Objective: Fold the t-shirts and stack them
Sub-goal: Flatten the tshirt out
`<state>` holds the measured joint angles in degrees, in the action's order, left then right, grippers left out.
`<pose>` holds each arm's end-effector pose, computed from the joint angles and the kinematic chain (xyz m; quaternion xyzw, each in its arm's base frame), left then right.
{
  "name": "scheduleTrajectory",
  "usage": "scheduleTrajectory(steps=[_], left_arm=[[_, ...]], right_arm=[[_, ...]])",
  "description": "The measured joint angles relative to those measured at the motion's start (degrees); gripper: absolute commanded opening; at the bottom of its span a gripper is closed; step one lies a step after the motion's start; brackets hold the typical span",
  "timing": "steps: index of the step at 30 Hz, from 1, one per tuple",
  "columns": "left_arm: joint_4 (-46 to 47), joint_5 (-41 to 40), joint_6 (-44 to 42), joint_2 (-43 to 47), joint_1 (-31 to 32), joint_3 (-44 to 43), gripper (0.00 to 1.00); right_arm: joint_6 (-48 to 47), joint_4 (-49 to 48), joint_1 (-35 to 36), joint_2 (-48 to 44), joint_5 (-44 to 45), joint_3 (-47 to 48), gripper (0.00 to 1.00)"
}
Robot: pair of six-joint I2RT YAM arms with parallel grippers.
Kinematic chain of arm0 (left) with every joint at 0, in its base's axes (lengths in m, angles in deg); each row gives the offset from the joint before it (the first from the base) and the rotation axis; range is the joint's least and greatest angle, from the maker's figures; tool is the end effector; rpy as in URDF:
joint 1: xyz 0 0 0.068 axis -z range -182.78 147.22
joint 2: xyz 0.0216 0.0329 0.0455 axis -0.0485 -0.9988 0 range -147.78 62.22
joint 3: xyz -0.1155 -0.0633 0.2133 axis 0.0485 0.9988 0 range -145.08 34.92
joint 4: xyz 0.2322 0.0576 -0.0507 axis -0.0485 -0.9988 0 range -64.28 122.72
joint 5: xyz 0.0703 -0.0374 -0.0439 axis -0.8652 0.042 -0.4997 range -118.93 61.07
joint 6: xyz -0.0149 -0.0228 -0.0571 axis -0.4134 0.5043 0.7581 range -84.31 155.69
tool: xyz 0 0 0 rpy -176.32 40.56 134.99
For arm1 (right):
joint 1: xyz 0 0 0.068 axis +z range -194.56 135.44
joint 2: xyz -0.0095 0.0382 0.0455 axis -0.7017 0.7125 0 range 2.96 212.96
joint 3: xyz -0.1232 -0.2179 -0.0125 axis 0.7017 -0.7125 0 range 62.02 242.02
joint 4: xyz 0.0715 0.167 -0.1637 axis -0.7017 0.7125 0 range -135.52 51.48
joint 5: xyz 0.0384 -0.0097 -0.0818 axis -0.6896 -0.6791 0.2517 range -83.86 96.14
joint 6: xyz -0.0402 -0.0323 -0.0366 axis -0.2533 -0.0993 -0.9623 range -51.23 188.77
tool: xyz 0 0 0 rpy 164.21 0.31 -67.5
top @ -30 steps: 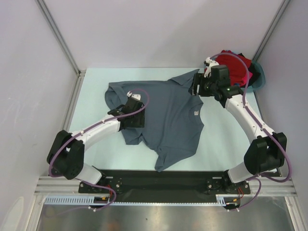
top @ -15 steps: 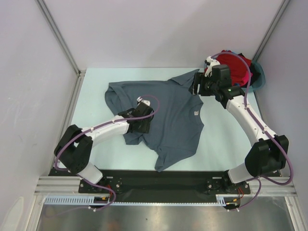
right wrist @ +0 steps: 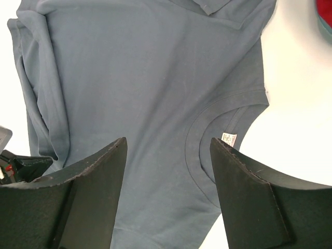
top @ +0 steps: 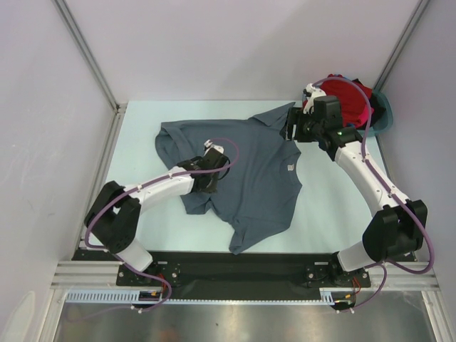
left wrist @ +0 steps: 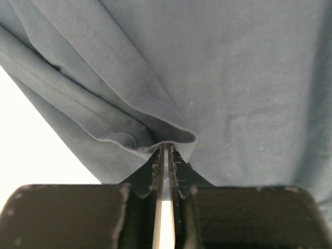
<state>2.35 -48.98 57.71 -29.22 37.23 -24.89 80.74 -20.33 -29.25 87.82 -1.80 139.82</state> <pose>0.2458 -0.1846 0.1809 0.1078 0.9503 0.0220 0.2912 0.3206 0.0948 0.3201 -0.0589 0.8722 0.1726 0.4539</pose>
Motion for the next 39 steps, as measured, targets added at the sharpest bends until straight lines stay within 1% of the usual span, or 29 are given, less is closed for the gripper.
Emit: scheduleTrajectory(steps=[1,2,3,6,9,16,25,29,30,33,35,36,37,38,39], left_arm=[[-0.26,-0.33,-0.15,-0.37,0.0,-0.28,0.11],[-0.35,-0.52,-0.22,-0.68,0.0,-0.46,0.16],[-0.48,-0.79,-0.37,-0.92,0.0,-0.59,0.39],[-0.79,-1.07,-1.42,-1.03,0.0,-0.63,0.59],[-0.85,-1.25,-1.92,-1.03,0.0,-0.63,0.63],[-0.74,-1.18,-5.55,-1.03,0.02,-0.63,0.64],[0.17,-0.66,-10.62,-2.25,0.0,-0.96,0.64],[0.37,0.04,-12.59,-3.5,0.0,-1.16,0.56],[0.42,0.46,-12.98,-3.72,0.0,-1.18,0.49],[0.31,0.98,-13.38,-3.78,0.02,-1.2,0.32],[0.11,0.92,-13.44,-3.69,0.02,-1.4,0.28],[-0.24,0.72,-13.38,-3.52,0.02,-1.51,0.17],[-0.81,0.31,-12.87,-3.3,0.02,-1.75,0.12],[-1.73,-0.37,-12.5,-3.02,0.02,-2.19,0.05],[-2.86,-1.03,-12.26,-2.82,0.02,-2.69,0.0]], right_arm=[[0.0,0.02,0.0,0.0,0.02,0.0,0.7],[0.0,0.04,0.0,0.0,0.02,0.0,0.71],[-0.02,0.07,0.0,0.0,0.04,0.0,0.7],[-0.02,0.17,0.0,0.0,0.04,0.0,0.7],[-0.02,0.24,0.0,0.0,0.02,0.0,0.7],[-0.04,0.26,0.0,0.17,-0.02,0.0,0.7],[-0.04,0.28,0.0,1.57,-0.39,0.11,0.7],[-0.07,0.28,0.0,1.86,-0.55,0.13,0.69],[-0.07,0.33,0.0,1.92,-0.52,0.2,0.69],[-0.07,0.31,0.0,2.03,-0.55,0.33,0.69],[-0.07,0.33,0.0,2.14,-0.55,0.35,0.69],[-0.07,0.33,0.0,2.27,-0.59,0.39,0.69],[-0.09,0.33,0.0,2.51,-0.7,0.46,0.68],[-0.09,0.35,0.0,2.71,-0.83,0.55,0.68],[-0.09,0.33,0.0,2.86,-1.01,0.57,0.68]])
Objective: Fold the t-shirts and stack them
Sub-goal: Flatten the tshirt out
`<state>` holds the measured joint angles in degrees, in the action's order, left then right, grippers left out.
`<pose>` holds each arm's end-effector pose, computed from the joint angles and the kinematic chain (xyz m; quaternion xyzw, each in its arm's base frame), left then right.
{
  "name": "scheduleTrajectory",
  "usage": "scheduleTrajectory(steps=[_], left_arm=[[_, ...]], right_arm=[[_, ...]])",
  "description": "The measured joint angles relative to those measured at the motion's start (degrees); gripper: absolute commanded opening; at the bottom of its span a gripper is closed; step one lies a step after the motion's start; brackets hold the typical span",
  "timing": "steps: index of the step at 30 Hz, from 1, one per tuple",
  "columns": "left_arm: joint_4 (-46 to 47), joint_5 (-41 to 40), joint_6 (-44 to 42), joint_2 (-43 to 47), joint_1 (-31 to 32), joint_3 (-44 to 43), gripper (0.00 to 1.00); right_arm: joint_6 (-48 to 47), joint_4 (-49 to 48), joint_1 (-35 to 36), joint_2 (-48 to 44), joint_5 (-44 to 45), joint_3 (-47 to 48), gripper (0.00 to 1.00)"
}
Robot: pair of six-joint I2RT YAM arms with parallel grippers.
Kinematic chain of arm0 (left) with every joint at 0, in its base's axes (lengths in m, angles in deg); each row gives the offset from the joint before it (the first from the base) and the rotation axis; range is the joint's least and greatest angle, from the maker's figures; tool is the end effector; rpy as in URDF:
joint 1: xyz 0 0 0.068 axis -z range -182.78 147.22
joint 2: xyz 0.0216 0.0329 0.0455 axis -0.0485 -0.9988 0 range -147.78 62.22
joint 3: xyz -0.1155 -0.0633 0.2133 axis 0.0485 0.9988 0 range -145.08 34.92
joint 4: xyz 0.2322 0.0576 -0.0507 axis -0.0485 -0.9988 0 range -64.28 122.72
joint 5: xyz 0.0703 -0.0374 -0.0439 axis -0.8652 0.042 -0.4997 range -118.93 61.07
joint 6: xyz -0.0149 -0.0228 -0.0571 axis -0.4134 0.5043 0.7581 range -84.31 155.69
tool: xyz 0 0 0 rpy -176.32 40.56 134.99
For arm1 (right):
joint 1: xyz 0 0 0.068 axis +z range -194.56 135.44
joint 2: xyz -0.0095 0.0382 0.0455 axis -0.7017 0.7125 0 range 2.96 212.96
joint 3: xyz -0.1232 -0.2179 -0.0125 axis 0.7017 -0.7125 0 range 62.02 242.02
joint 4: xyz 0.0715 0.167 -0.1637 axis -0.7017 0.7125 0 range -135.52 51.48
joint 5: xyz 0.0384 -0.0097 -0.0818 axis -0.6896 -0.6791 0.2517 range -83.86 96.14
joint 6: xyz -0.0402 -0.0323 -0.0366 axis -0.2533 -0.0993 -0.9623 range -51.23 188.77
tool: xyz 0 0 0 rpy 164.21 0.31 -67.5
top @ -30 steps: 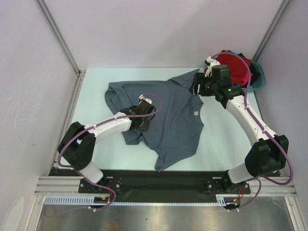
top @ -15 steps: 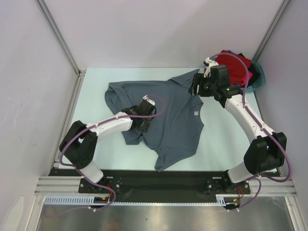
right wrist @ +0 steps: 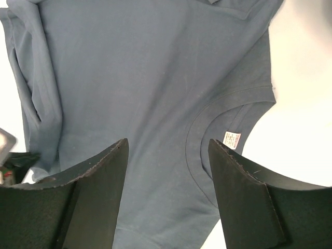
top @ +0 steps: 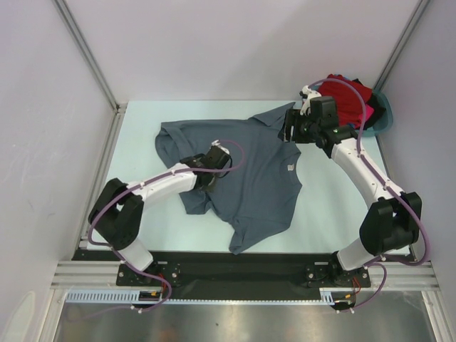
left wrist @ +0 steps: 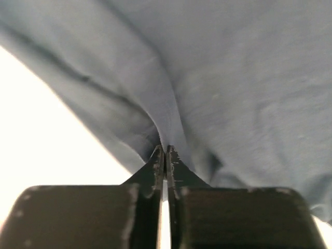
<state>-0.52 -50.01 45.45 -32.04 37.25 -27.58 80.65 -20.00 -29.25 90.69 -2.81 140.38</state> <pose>0.2508 -0.1879 0.1773 0.2124 0.9369 0.0724 0.2682 0.3299 0.0982 0.3069 -0.0626 0.8823 0.1757 0.4321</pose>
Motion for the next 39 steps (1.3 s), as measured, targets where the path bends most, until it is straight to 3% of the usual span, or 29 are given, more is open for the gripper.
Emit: scheduleTrajectory(steps=[9,19,21,23,24,25,26,33,39], left_arm=[[-15.74,-14.58,11.43,7.15,-0.02,-4.94,0.0],[-23.06,-20.92,28.7,32.33,-1.18,2.47,0.01],[-24.39,-21.24,32.57,36.83,-1.25,5.16,0.17],[-25.64,-21.22,36.65,41.24,-1.29,8.52,0.18],[-26.16,-21.2,38.64,42.86,-1.29,10.03,0.26],[-26.67,-21.24,40.37,44.52,-1.29,11.54,0.44],[-27.58,-21.27,41.75,46.07,-1.29,12.92,0.99],[-28.72,-23.02,46.66,52.41,-1.42,15.28,1.0],[-12.94,-24.04,31.63,49.29,-2.34,14.27,1.0]], right_arm=[[0.02,0.42,0.0,0.55,-2.14,0.2,0.67],[0.02,0.48,1.29,0.55,-4.04,0.28,0.66],[0.02,0.5,1.73,0.55,-4.35,0.28,0.66],[0.02,0.52,2.27,0.55,-4.7,0.31,0.66],[0.02,0.52,2.4,0.55,-4.85,0.31,0.66],[0.02,0.57,2.62,0.57,-5.07,0.37,0.66],[0.02,0.63,2.73,0.57,-5.14,0.42,0.66],[-0.13,0.83,3.28,0.57,-4.68,0.94,0.66],[-0.42,1.64,3.1,1.6,0.04,2.99,0.67]])
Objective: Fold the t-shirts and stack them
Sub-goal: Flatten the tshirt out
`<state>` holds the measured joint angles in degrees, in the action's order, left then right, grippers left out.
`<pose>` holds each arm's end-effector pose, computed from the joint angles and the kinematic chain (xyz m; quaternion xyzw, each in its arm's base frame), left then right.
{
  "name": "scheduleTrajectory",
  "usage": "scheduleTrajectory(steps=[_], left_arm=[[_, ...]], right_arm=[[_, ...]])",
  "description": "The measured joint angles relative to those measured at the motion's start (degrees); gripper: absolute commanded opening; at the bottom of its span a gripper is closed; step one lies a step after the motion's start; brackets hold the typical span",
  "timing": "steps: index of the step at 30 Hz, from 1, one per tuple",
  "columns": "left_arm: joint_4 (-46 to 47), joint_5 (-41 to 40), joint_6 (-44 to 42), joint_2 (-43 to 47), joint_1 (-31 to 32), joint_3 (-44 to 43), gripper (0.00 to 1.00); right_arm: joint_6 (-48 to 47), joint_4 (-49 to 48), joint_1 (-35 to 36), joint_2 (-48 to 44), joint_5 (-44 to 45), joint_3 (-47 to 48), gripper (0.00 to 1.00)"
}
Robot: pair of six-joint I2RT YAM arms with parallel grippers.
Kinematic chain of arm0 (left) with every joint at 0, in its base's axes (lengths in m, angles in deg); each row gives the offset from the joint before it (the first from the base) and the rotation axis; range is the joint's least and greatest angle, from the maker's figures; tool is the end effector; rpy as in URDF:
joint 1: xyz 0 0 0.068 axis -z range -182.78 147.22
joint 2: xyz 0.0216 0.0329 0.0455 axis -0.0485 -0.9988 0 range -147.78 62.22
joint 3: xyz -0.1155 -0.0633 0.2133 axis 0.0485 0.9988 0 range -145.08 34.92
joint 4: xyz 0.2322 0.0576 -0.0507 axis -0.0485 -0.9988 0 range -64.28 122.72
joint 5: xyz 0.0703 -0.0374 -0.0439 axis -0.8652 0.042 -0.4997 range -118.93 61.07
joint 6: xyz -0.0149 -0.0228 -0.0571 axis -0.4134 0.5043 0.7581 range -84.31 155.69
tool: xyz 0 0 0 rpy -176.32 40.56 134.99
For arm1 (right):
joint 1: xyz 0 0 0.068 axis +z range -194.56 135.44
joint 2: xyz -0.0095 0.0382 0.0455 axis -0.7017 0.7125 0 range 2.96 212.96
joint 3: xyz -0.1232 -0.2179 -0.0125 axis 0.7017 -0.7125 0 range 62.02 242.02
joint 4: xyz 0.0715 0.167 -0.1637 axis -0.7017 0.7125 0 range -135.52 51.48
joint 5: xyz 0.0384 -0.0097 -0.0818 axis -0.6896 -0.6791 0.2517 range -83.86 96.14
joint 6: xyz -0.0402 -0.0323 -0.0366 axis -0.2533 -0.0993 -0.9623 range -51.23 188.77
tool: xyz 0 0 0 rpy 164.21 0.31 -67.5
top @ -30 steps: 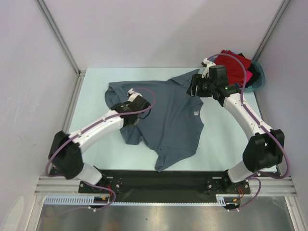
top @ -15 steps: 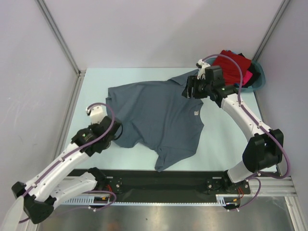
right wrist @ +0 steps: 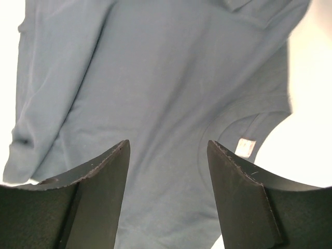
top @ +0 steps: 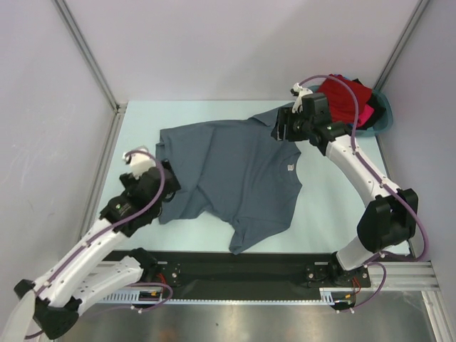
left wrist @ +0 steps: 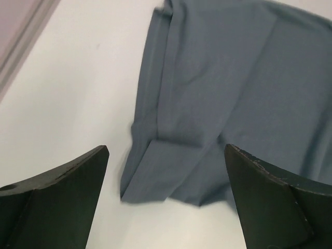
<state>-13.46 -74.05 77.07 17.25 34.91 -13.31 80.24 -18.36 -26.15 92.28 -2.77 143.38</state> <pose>0.1412 -0.0656 0.2830 -0.1804 0.8413 0.0365 0.5083 0.3296 0.1177 0.3124 -0.0893 0.8810 0.1851 0.4262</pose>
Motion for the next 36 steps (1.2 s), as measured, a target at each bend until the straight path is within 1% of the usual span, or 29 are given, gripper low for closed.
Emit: scheduleTrajectory(steps=[2,5,8,9,11,14,15,18,20,21,25,29,32,36], left_arm=[[7.21,2.19,-6.08,-5.4,-3.28,-1.79,1.0],[17.09,8.59,-12.66,-17.59,-12.04,-7.06,1.0],[24.39,14.53,-17.33,-32.65,-19.65,-13.64,1.0],[27.19,16.83,-19.71,-40.17,-22.4,-17.2,1.0],[28.26,18.84,-21.77,-47.17,-25.0,-21.24,1.0],[30.29,21.9,-23.91,-58.64,-28.68,-31.39,0.99],[30.51,23.58,-24.55,-62.1,-30.03,-34.86,0.96],[30.91,27.15,-25.81,-70.53,-32.72,-44.0,0.94],[30.38,29.09,-26.84,-75.17,-33.97,-49.35,0.93],[30.1,30.1,-27.19,-77.24,-34.42,-51.98,0.91],[28.02,34.97,-28.2,-84.17,-34.88,-60.28,0.91],[24.94,39.65,-29.0,-89.15,-34.99,-65.9,0.89],[23.54,40.98,-29.9,-90.84,-34.99,-66.79,0.89],[21.77,41.33,-31.1,-91.69,-35.23,-66.79,0.9]], right_arm=[[-0.02,0.28,-0.48,1.92,1.14,2.4,0.66],[-0.11,0.48,-2.05,6.88,2.43,7.39,0.66],[-0.11,0.92,-4.04,12.28,2.62,11.58,0.65],[-0.07,2.03,-5.53,17.11,2.67,16.17,0.66],[0.15,3.43,-7.08,22.05,2.34,21.07,0.66],[0.79,5.22,-9.14,30.88,1.64,32.11,0.66],[1.01,5.86,-9.81,34.14,1.01,36.3,0.66],[2.19,6.95,-11.23,42.07,-1.84,45.72,0.66],[3.3,7.37,-12.09,47.6,-3.96,51.71,0.66],[3.87,7.41,-12.33,49.68,-4.96,53.51,0.66],[5.73,7.21,-12.44,54.6,-6.67,54.42,0.66],[5.81,7.8,-12.02,57.72,-5.73,54.45,0.67],[4.46,8.94,-11.39,58.23,-2.75,54.42,0.67],[1.79,8.98,-9.84,58.1,3.91,53.66,0.65]])
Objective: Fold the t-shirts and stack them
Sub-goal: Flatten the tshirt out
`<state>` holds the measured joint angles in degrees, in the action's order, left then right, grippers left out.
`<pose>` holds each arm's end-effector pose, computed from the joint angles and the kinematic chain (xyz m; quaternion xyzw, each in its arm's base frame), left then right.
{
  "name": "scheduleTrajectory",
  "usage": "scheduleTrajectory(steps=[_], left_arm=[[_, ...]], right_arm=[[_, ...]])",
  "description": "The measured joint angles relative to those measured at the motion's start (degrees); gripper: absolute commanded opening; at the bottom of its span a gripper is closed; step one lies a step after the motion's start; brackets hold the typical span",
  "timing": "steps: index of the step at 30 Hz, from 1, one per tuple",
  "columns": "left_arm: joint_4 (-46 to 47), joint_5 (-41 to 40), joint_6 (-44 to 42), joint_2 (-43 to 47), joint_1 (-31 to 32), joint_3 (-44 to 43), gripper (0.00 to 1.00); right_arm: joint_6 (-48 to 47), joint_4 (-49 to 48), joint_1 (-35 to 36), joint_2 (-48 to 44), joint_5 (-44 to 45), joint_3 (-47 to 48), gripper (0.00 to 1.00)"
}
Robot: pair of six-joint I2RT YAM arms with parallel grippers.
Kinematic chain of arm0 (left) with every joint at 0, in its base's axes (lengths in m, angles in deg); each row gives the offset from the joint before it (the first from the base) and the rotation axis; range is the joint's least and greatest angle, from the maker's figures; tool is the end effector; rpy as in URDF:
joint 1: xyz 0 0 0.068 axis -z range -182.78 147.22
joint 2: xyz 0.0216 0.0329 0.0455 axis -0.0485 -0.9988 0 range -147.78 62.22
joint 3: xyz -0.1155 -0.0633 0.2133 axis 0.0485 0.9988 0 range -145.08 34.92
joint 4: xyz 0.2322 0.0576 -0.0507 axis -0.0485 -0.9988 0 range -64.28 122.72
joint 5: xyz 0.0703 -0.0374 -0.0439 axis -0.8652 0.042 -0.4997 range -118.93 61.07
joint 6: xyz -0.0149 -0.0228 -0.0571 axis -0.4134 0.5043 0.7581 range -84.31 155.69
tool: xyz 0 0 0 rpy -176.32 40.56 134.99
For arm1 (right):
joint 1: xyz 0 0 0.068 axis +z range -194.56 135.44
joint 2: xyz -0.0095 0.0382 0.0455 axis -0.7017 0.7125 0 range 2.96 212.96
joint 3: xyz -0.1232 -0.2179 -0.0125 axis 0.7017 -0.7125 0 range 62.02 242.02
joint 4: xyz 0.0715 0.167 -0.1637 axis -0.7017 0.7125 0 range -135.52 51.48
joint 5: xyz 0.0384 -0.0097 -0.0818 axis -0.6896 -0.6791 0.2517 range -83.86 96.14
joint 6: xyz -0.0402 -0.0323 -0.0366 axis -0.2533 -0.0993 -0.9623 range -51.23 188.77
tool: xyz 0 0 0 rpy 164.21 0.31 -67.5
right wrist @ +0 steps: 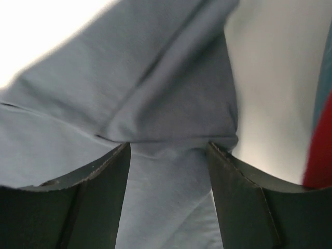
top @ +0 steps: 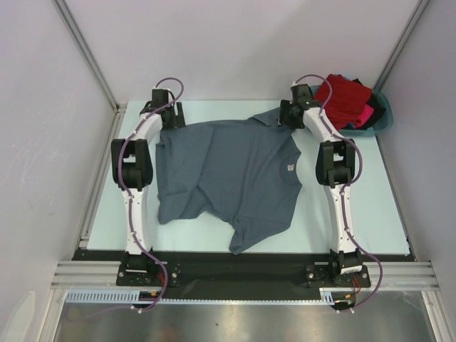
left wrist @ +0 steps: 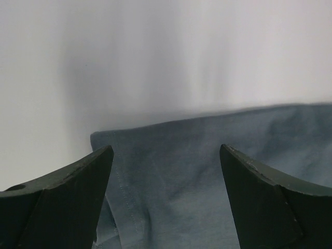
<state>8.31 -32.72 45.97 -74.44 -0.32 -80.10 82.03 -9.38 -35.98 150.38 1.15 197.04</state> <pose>0.5131 -0.0189 0.1628 -0.0756 0.9238 -0.0110 0.3751 0.5319 0.0846 0.1615 0.0227 0.9342 0.1071 0.3396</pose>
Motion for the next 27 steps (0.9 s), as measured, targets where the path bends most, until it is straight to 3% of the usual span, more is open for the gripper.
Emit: scheduleTrajectory(steps=[8,15,21,27], left_arm=[[-0.85,-0.09,-2.34,-0.33,-0.79,0.04,0.9],[-0.79,-0.09,-3.3,-0.33,-0.87,0.04,0.9],[-0.61,-0.07,-3.58,-0.33,-0.9,0.04,0.9],[-1.14,-0.07,-4.42,-0.37,-0.9,-0.09,0.89]], right_arm=[[-5.81,-2.25,3.74,-1.2,15.98,-4.15,0.67],[-9.84,-6.21,4.09,-2.05,23.82,-5.7,0.73],[-10.86,-5.44,3.61,0.68,23.8,1.92,0.73],[-8.74,-4.57,2.51,1.22,18.86,2.4,0.71]])
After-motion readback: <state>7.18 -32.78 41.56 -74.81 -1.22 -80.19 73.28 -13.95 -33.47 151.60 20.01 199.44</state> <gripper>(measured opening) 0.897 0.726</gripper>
